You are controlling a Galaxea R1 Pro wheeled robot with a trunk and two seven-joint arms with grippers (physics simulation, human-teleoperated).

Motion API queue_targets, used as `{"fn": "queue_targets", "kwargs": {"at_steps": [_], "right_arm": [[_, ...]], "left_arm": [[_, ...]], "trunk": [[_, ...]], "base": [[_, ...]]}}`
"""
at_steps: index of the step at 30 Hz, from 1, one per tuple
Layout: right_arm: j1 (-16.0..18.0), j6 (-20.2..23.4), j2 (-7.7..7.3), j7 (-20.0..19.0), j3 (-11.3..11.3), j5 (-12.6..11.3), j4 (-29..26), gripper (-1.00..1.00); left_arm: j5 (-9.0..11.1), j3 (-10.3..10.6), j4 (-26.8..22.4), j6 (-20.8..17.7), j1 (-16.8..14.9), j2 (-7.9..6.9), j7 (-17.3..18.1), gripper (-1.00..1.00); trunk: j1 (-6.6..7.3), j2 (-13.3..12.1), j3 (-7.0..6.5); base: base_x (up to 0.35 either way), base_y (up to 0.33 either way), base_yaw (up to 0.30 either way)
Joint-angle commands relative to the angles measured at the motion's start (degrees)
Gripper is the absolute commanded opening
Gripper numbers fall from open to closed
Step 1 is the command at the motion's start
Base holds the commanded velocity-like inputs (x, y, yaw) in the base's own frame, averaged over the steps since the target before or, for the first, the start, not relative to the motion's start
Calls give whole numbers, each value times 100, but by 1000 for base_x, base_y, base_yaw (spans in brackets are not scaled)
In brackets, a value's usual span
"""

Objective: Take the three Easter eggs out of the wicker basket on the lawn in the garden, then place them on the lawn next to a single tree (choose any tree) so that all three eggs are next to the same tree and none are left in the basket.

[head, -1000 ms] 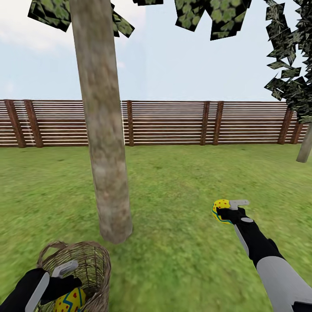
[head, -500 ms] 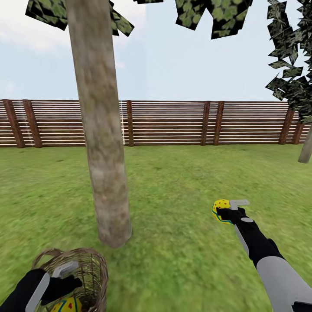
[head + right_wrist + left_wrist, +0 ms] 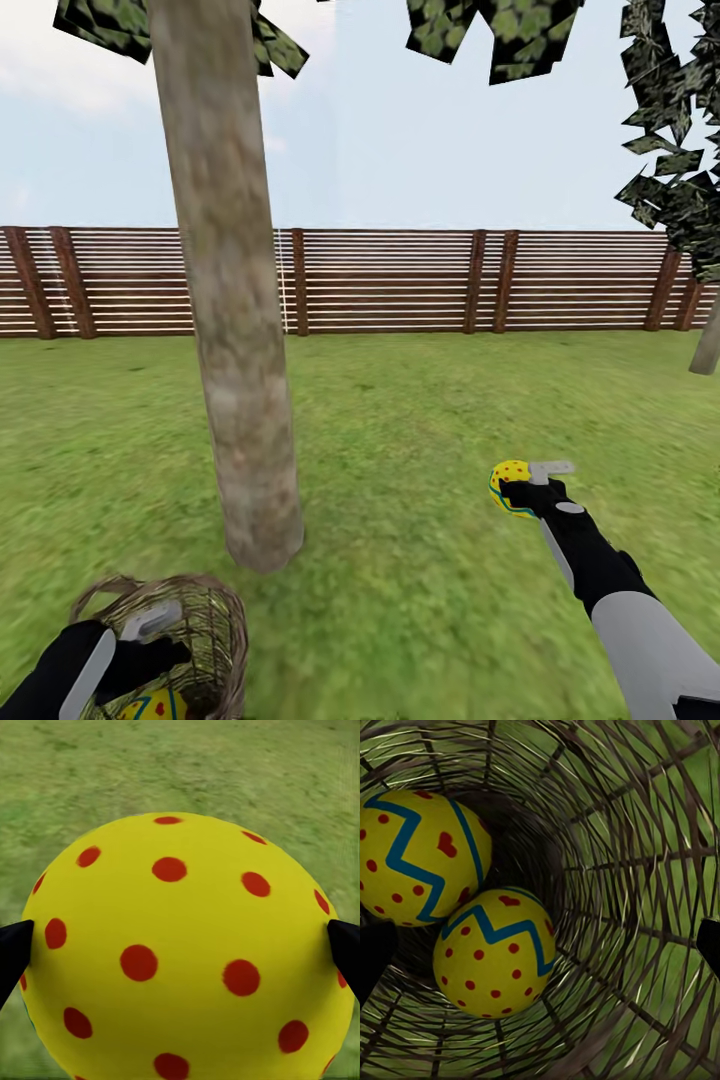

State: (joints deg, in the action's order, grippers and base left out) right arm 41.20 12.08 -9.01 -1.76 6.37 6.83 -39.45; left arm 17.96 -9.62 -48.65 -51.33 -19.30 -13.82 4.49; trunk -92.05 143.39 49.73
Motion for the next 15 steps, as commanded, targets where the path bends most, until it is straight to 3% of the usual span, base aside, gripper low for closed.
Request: {"fn": "queue_targets", "kwargs": {"at_steps": [1, 15], "right_arm": [[2, 32, 3, -17, 14, 62, -11, -100], [2, 40, 4, -22, 14, 64, -1, -100]], "left_arm": [[-43, -16, -4, -26, -3, 2, 45, 100], [-49, -23, -23, -35, -3, -7, 43, 100]], "trunk": [[-1, 5, 29], [-37, 23, 339]], "base": [[0, 0, 0], [0, 0, 0]]}}
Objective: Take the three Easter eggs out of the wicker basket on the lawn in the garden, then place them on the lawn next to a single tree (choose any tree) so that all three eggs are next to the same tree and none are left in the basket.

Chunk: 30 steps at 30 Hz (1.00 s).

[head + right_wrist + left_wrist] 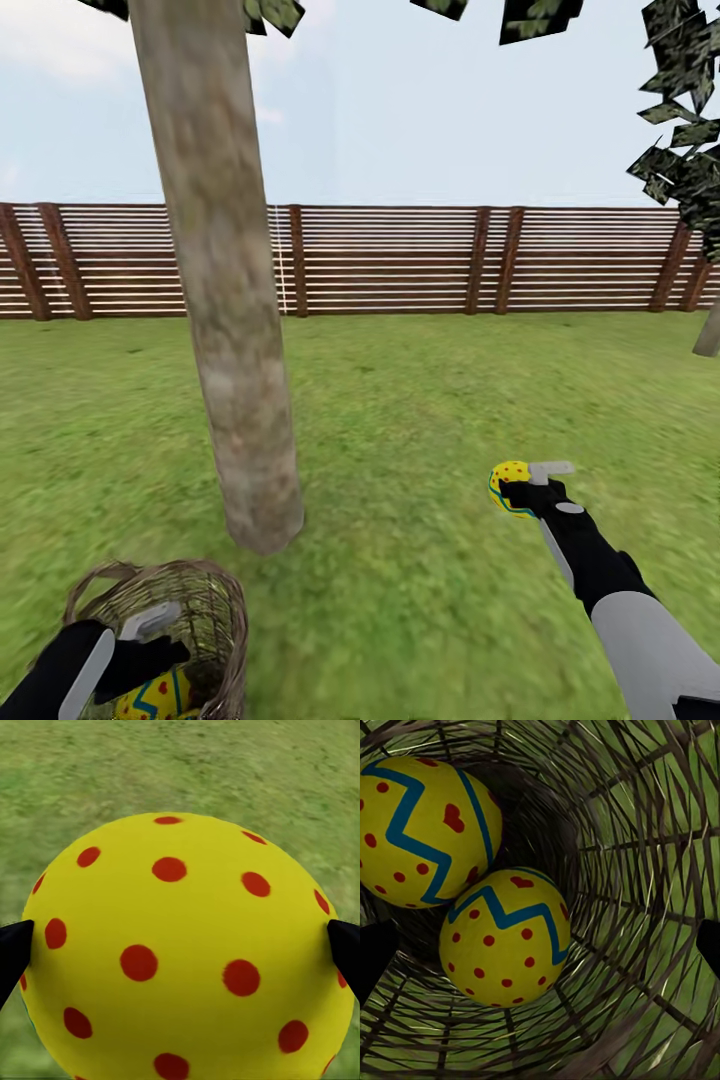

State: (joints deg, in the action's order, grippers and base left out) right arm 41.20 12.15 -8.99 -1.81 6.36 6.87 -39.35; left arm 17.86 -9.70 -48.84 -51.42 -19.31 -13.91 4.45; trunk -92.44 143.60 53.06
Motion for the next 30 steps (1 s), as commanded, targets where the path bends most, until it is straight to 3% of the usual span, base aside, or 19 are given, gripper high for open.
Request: {"fn": "queue_targets", "kwargs": {"at_steps": [1, 30], "right_arm": [[2, 33, 3, -18, 14, 58, -11, -100], [-16, 33, 54, -21, 5, 54, 5, -100]], "left_arm": [[-41, -15, -6, -26, -3, 2, 47, 100], [-36, -15, -20, -35, -3, 10, 47, 100]], "trunk": [[-1, 5, 29], [-76, 43, 671]], "base": [[0, 0, 0], [0, 0, 0]]}}
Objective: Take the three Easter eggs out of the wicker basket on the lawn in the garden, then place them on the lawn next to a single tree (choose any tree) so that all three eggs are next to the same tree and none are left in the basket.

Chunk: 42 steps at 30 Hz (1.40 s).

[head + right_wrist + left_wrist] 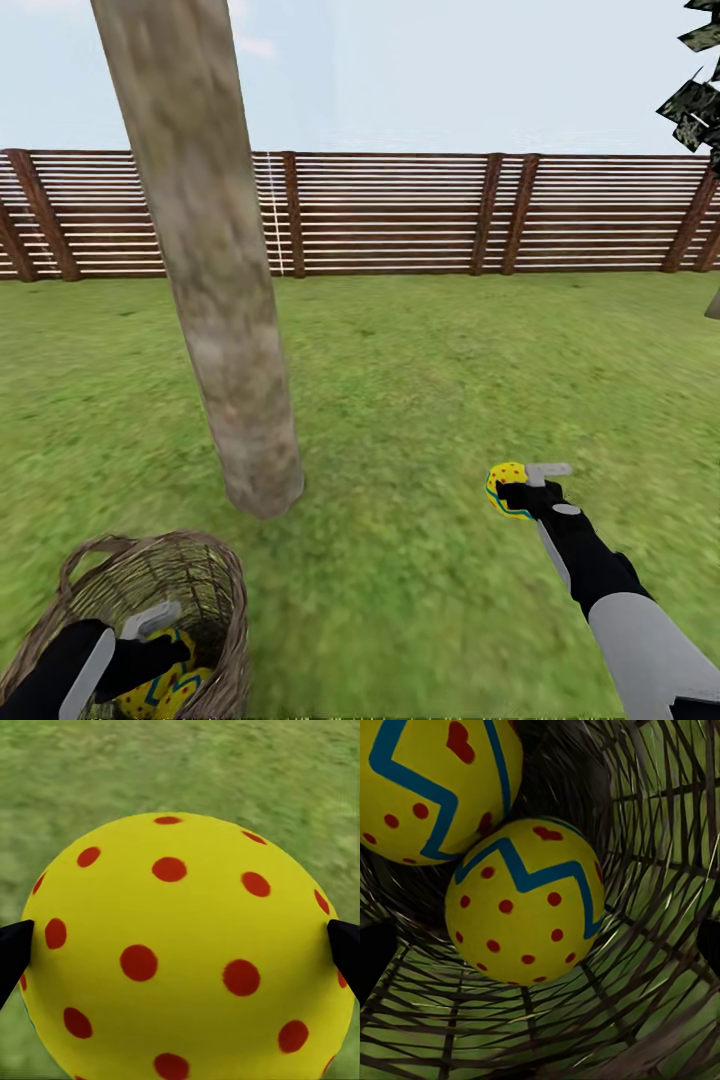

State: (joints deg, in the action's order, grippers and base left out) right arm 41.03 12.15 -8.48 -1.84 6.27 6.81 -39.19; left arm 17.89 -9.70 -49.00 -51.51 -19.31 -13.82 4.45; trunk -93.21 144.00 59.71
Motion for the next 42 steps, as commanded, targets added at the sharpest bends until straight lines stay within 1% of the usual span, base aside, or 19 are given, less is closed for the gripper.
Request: {"fn": "queue_targets", "kwargs": {"at_steps": [1, 23, 24, 26, 31, 37, 42], "right_arm": [[2, 33, 19, -18, 14, 64, -10, -100], [2, 26, 20, -18, 21, 63, -66, -100], [2, 25, 17, -18, 22, 64, -68, -100], [2, 25, 19, -18, 17, 62, -71, -100], [2, 32, 33, -18, 15, 65, -63, -100], [2, 33, 39, -18, 14, 66, -43, -100], [2, 33, 42, -16, 12, 66, -32, -100]], "left_arm": [[-38, -15, -4, -26, -3, 0, 47, 100], [-31, -7, 16, -20, -3, 2, 56, 100], [-31, -5, 19, -19, -3, 18, 56, 100], [-44, -6, 17, -14, -3, 98, 49, 100], [-49, -6, 12, -11, -3, 127, 47, 100], [-42, -14, -12, -13, -3, 124, 61, 100], [-38, -15, -13, 0, -3, 134, 67, 100]], "trunk": [[-1, 4, 28], [-58, 33, 516], [-60, 35, 538], [-65, 37, 582], [-78, 44, 693], [-78, 44, 693], [-78, 44, 693]], "base": [[0, 0, 0], [0, 0, 0], [0, 0, 0], [0, 0, 0], [0, 0, 0], [2, 0, 0], [267, 0, 0]]}}
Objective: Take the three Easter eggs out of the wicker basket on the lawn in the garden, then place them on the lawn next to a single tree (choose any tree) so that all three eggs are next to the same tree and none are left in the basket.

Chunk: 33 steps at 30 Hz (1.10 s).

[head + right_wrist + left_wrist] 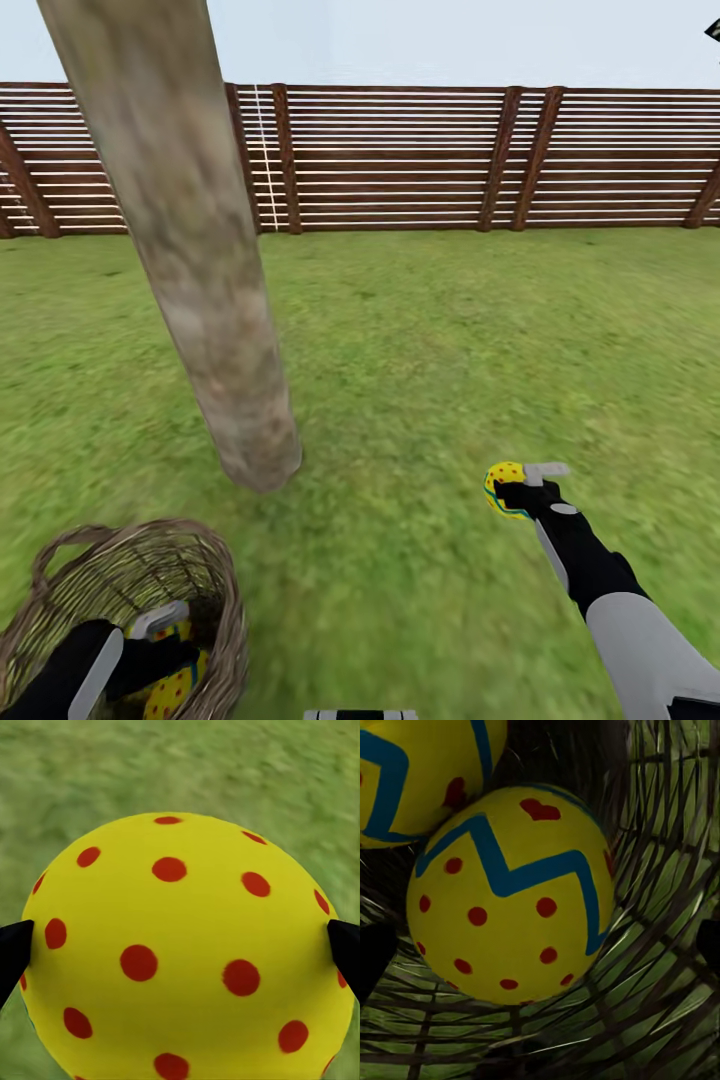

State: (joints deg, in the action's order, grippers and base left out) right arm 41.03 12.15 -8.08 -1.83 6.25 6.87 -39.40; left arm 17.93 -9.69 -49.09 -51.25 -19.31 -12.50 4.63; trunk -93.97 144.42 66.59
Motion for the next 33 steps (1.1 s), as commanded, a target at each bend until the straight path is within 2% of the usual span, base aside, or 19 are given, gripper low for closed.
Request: {"fn": "queue_targets", "kwargs": {"at_steps": [1, 4, 8, 10, 22, 33], "right_arm": [[1, 33, 7, -17, 14, 60, 0, -100], [1, 33, 70, -12, 15, 78, 10, -100], [1, 30, 201, -11, 16, 547, 11, -100], [1, 33, 227, -18, 17, 619, 11, -100], [1, 52, 228, -18, 17, 624, 11, -100], [1, 59, 236, -15, 17, 631, 11, -100]], "left_arm": [[-38, -15, 0, -26, -2, 2, 48, 100], [-39, -15, 3, -31, -2, 0, 47, 100], [-43, -20, -4, -43, -2, -10, 46, 100], [-46, -30, -6, -50, -2, -15, 46, 100], [-44, -45, -13, -68, -2, -40, 52, 100], [-44, -230, -21, -61, -2, -35, 58, 100]], "trunk": [[-2, 2, 5], [-2, 2, 5], [-2, 2, 5], [-5, 3, 27], [-36, 19, 293], [-64, 34, 537]], "base": [[339, 0, 0], [343, 0, 0], [100, 0, 0], [5, 0, 0], [0, 0, 0], [0, 0, 0]]}}
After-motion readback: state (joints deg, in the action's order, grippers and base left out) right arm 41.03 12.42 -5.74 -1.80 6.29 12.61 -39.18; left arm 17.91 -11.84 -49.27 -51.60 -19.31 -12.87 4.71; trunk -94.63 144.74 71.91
